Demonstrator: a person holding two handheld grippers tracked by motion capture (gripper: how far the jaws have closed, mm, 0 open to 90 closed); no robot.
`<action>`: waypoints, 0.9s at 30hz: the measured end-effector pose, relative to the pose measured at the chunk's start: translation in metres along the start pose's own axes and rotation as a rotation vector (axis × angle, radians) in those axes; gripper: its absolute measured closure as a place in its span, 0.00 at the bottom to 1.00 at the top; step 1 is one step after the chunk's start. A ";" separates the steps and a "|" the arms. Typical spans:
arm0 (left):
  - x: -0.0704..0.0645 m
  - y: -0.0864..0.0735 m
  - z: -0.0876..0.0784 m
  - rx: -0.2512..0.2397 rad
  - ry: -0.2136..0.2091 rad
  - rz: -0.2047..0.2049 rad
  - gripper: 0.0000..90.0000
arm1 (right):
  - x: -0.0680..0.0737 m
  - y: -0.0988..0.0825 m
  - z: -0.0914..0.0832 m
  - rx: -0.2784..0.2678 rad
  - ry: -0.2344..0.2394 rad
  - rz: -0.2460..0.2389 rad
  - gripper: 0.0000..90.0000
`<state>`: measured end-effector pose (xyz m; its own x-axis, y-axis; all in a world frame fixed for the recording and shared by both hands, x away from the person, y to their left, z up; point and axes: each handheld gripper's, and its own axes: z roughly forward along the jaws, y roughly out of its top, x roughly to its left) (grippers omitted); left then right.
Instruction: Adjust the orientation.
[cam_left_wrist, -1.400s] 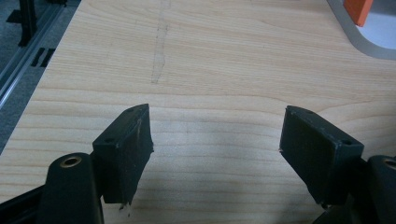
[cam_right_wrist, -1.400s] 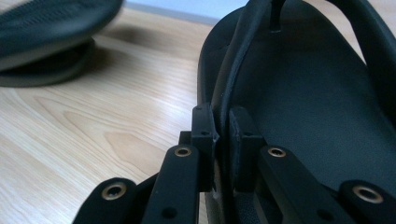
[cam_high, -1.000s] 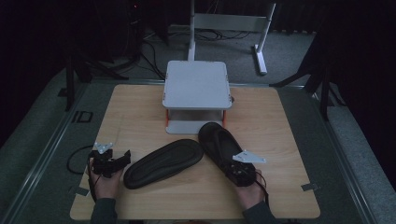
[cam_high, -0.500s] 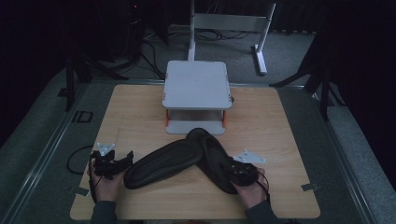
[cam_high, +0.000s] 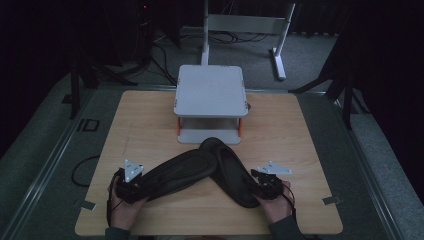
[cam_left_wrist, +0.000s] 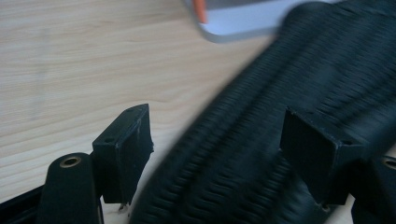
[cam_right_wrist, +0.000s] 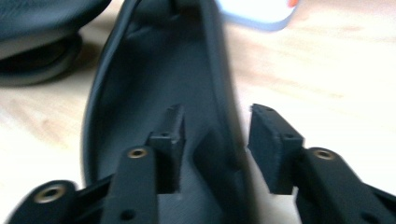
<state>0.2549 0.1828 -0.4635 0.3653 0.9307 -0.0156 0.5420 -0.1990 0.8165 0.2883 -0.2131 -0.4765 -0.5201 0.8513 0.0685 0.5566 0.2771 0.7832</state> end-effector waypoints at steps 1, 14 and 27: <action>-0.004 -0.001 0.000 0.005 -0.013 0.018 0.26 | 0.002 -0.001 -0.001 0.002 -0.011 -0.017 0.64; -0.048 0.000 0.016 0.015 -0.023 0.230 0.10 | 0.017 -0.008 -0.006 0.003 0.076 -0.059 0.59; -0.062 0.005 0.033 0.044 -0.004 0.298 0.13 | 0.013 -0.001 -0.002 -0.018 0.059 -0.065 0.54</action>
<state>0.2598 0.1141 -0.4778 0.5165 0.8279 0.2187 0.4422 -0.4765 0.7599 0.2797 -0.2030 -0.4751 -0.5921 0.8041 0.0531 0.5090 0.3220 0.7983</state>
